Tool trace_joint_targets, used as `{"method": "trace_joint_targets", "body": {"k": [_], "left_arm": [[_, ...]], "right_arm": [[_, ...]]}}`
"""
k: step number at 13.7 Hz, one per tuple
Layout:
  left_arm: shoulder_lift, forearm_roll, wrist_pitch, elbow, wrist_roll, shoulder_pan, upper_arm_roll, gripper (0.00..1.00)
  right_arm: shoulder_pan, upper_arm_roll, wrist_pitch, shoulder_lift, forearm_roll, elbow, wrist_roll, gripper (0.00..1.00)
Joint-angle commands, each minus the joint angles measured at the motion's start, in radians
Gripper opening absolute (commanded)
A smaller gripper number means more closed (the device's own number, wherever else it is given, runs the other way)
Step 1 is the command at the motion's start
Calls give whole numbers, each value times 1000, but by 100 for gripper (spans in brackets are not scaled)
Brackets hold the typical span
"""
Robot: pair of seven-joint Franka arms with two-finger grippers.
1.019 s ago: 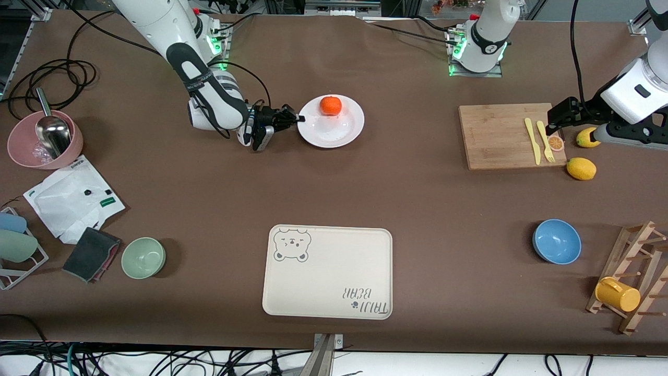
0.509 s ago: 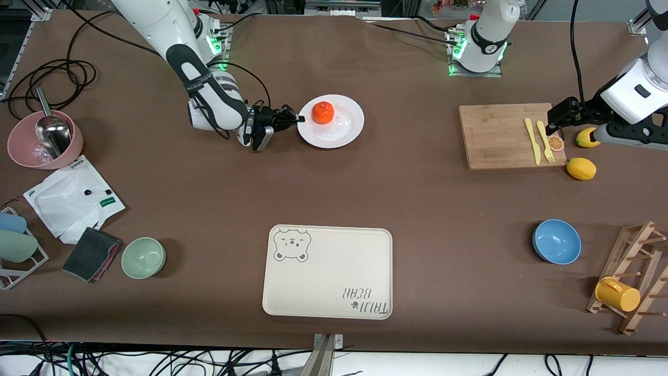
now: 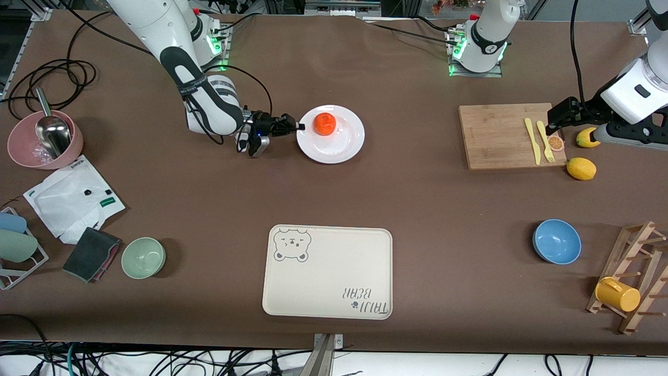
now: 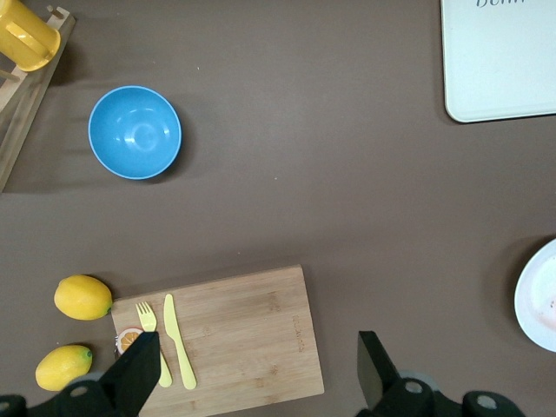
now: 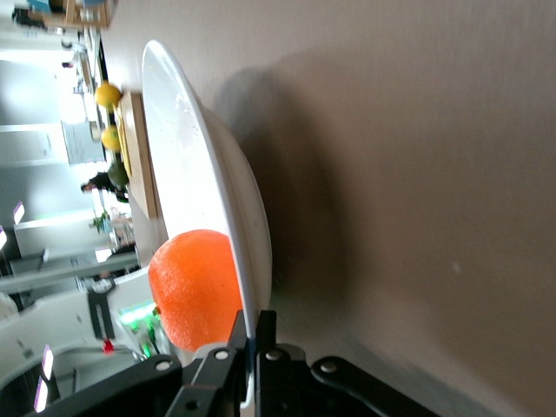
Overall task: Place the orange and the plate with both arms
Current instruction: 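Slide the plate with the right gripper onto the bear tray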
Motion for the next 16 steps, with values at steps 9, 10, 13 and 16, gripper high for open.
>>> {"method": "trace_joint_targets", "body": {"k": [9,10,13,16], "left_arm": [[-14,30,-7,-10,15,-7,2,100],[-14,30,-7,-10,15,-8,2,100],[-14,30,-7,-10,15,-7,2,100],[-14,30,-7,-9,15,-8,2,100]], "right_arm": [[-114,-2,-48,64,-289,393,465,0],[-126,-19,-91,128,-345,486,506,0],[-131,-86,-220,320,-488,783,646,0],[-127,-97,-234,411,-504,903,695,0]]}}
